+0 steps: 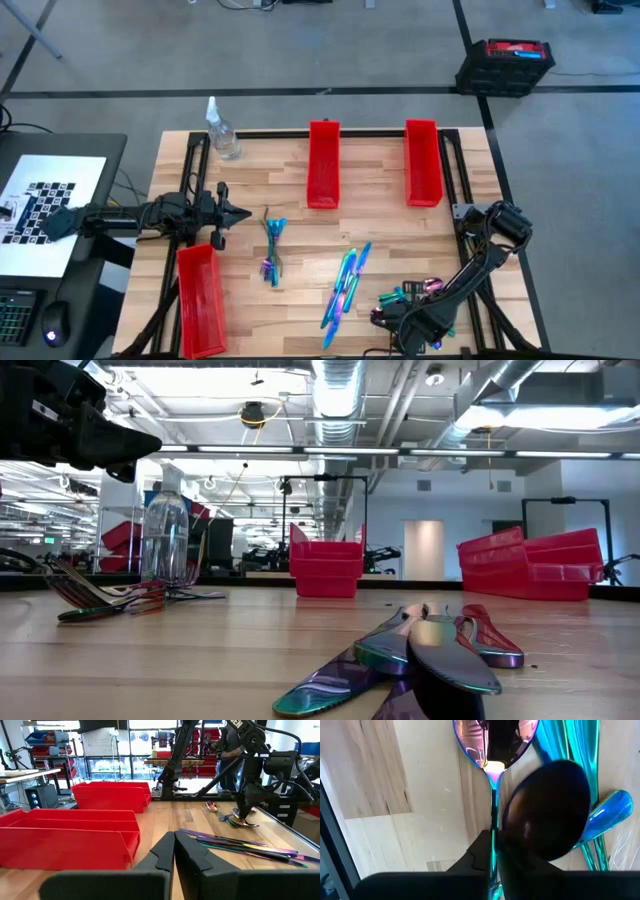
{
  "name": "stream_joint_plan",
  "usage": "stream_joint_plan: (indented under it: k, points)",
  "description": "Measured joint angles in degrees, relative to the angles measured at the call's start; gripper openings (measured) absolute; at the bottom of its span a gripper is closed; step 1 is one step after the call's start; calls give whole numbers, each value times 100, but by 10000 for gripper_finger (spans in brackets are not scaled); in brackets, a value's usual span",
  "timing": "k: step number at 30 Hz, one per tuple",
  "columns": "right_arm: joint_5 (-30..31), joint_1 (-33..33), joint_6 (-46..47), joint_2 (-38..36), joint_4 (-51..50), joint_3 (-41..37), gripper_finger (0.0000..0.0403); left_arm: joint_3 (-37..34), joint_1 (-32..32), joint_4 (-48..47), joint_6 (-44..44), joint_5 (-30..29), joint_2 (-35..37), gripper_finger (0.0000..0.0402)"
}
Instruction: Sort silverware
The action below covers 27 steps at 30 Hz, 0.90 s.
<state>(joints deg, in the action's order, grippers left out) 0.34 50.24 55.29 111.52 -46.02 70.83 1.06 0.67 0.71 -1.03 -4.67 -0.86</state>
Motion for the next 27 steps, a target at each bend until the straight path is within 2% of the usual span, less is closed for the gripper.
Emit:
stream_joint_plan:
  k: [6, 12, 27]
  points:
    - [-126, -130, 34, -293, -490, 48, 2, -2, 0, 4, -133, -6, 0, 0]
    - [-24, -336, 41, -793, -540, 72, 2, -2, 0, 5, -136, -9, 0, 0]
    - [1354, -807, 285, -901, -436, -155, 0, -2, 0, 2, -142, -13, 0, 0]
